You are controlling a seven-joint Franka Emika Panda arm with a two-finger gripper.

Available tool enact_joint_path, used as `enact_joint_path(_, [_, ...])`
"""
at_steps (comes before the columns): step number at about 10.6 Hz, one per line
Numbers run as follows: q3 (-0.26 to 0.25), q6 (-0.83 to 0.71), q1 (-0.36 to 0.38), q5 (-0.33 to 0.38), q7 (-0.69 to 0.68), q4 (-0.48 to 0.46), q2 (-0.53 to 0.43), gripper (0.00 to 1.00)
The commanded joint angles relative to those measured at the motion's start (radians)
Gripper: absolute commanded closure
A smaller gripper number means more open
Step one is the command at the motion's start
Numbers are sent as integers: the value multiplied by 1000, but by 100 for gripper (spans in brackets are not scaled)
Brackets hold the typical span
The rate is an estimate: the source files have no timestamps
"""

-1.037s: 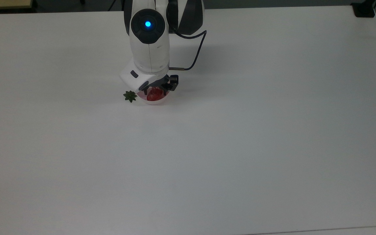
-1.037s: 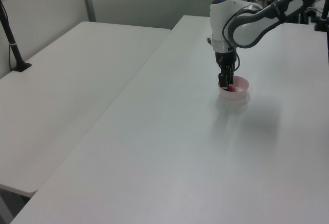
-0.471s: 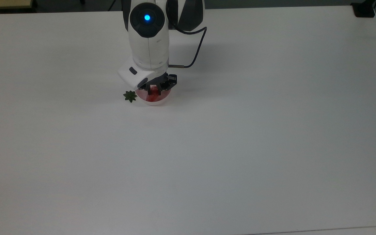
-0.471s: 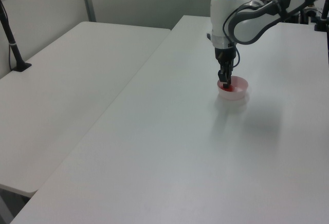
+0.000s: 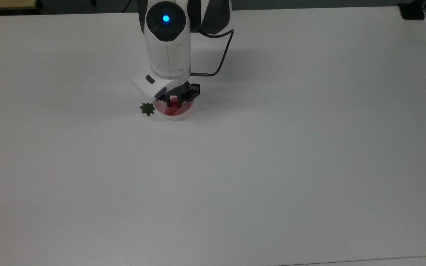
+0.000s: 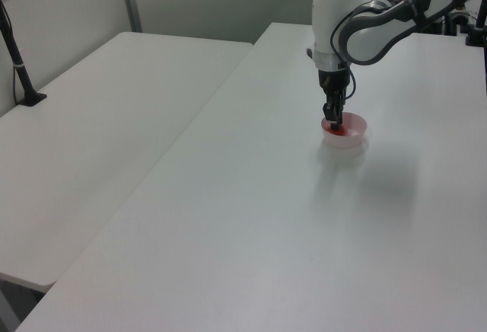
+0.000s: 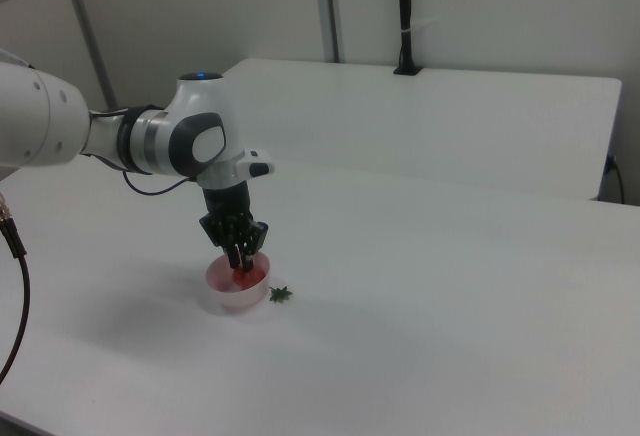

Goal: Pick up strawberry from bowl
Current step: 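Close the gripper around the red strawberry inside the bowl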

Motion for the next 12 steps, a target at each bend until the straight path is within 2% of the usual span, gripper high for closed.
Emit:
enact_joint_path(1, [-2, 15, -2, -16, 11, -28, -17, 49])
enact_joint_path(3, [-2, 18, 0, -18, 12, -32, -9, 38])
enact_joint_path(7, [-1, 28, 1, -47, 15, -63, -3, 32])
enact_joint_path(8, [-1, 38, 3, -55, 20, -66, 3, 38])
enact_joint_path(9, [-1, 55, 0, -55, 21, -74, 3, 54])
enact_joint_path(10, [-1, 60, 0, -55, 23, -71, 1, 66])
enact_joint_path(12, [-1, 52, -7, -47, 23, -66, -9, 69])
